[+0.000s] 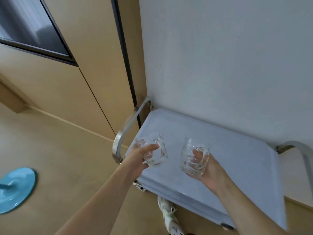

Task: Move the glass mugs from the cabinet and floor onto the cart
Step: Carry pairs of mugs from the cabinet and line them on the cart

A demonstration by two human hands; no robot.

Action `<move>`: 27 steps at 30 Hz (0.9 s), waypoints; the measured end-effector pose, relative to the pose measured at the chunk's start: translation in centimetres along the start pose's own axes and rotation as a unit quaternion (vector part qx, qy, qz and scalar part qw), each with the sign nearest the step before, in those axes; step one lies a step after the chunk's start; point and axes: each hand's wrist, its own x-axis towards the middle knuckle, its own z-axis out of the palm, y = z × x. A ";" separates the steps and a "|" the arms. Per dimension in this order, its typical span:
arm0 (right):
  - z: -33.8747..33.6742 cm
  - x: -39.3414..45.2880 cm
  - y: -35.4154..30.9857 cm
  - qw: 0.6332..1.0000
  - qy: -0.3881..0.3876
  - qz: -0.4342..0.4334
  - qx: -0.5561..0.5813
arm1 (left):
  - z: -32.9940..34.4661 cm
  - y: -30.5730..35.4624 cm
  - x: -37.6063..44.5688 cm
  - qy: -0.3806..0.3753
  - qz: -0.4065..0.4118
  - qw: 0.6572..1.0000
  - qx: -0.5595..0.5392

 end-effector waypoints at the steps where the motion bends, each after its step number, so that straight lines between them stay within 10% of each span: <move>1: -0.2 1.4 -0.3 1.000 0.008 0.005 0.000 | 0.2 0.3 1.2 0.009 0.002 1.000 0.005; 11: -0.2 11.5 -5.1 0.976 0.111 -0.086 -0.167 | 2.9 3.6 13.5 0.091 -0.014 0.980 0.177; 27: -0.3 21.2 -6.4 0.943 0.033 -0.179 -0.277 | 2.2 3.7 23.8 0.103 0.091 0.947 0.291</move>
